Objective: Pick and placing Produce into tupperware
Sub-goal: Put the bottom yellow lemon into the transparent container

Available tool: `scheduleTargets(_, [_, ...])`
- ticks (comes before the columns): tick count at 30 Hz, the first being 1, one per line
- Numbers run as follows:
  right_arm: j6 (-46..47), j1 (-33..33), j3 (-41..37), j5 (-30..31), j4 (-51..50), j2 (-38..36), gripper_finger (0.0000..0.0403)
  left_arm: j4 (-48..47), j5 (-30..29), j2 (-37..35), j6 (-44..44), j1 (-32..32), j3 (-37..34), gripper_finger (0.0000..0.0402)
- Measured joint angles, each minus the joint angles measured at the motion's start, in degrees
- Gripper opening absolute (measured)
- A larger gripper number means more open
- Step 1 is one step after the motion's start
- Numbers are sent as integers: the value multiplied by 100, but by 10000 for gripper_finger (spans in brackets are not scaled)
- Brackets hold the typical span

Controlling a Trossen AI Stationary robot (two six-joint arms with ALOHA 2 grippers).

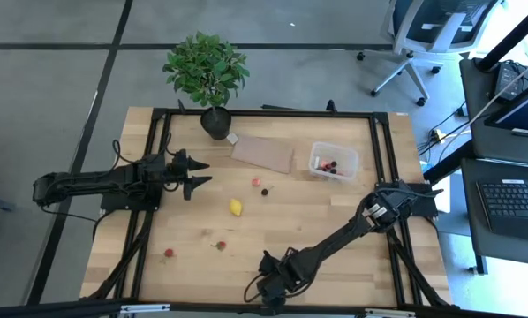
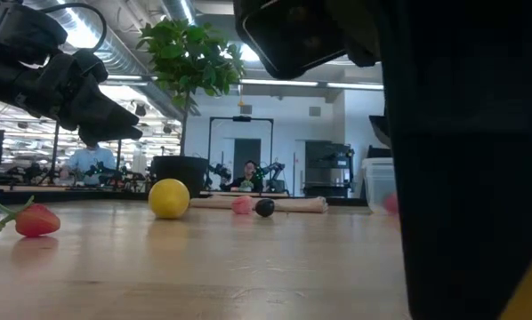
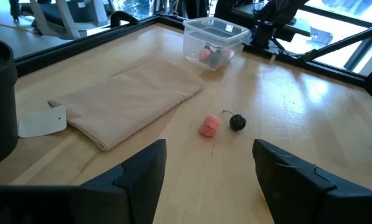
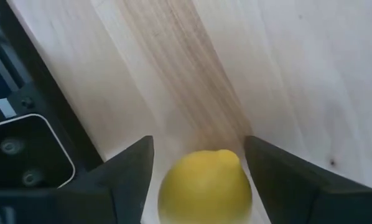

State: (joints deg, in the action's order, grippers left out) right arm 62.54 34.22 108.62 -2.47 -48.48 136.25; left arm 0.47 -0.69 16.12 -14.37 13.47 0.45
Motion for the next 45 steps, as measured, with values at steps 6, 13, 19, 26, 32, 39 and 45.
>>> scheduleTargets(6, [47,0,56,-38,-85,-11,234,0,0,0,0,0,0,231])
scheduleTargets(13, [162,4,54,-250,-93,-11,230,0,2,0,-2,0,0,231])
scheduleTargets(19, [170,-4,50,-514,-94,-11,228,0,2,0,-2,0,0,231])
scheduleTargets(26, [176,-4,100,-697,-99,-7,228,0,2,0,-4,-1,0,231])
scheduleTargets(32, [303,2,103,-756,-99,-7,228,0,4,0,-4,-1,-1,231])
scheduleTargets(39, [358,7,104,-925,-108,-4,228,0,4,0,-4,-2,0,231])
scheduleTargets(45, [487,11,104,-951,-134,-4,228,0,4,0,-4,-2,0,231])
